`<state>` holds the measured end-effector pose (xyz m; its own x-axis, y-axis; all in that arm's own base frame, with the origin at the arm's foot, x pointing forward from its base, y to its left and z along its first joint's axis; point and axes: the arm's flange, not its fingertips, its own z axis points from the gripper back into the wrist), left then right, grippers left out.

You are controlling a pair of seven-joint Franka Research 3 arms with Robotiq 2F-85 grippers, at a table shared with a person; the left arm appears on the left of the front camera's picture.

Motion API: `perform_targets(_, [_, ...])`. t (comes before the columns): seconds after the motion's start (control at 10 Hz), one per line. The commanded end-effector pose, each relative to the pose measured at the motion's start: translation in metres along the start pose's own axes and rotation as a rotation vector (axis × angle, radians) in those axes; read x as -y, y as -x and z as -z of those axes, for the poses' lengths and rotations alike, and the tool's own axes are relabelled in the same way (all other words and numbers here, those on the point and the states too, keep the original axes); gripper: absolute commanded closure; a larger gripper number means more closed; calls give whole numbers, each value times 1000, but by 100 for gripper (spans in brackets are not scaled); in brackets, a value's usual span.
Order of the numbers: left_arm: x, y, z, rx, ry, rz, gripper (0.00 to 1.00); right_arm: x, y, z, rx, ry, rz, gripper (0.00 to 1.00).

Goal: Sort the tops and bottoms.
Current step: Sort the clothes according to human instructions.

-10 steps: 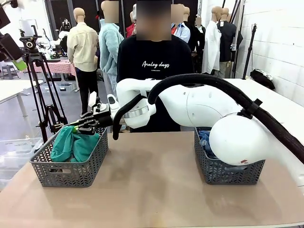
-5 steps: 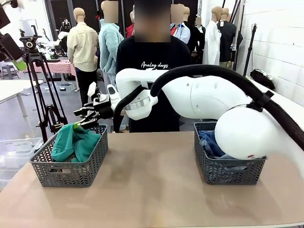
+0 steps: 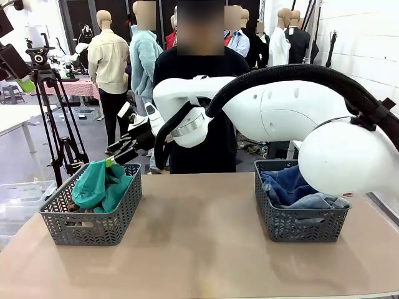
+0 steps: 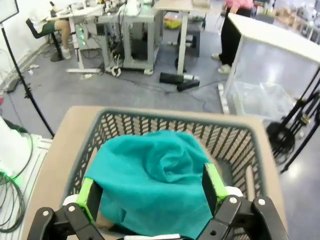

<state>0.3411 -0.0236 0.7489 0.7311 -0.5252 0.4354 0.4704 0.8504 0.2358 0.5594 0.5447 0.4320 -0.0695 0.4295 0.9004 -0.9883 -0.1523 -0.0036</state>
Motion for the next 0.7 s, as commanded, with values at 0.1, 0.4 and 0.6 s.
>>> perform_targets(0.1, [-2, 1, -2, -1, 1, 2, 0, 1, -13, 5, -166, -30, 50, 0])
perform_targets(0.4, [-2, 1, -2, -1, 1, 2, 0, -2, -21, 3, -298, -69, 99, 0])
perform_targets(0.6, [-2, 1, -2, -1, 1, 2, 0, -2, -27, -2, -335, -55, 101, 0])
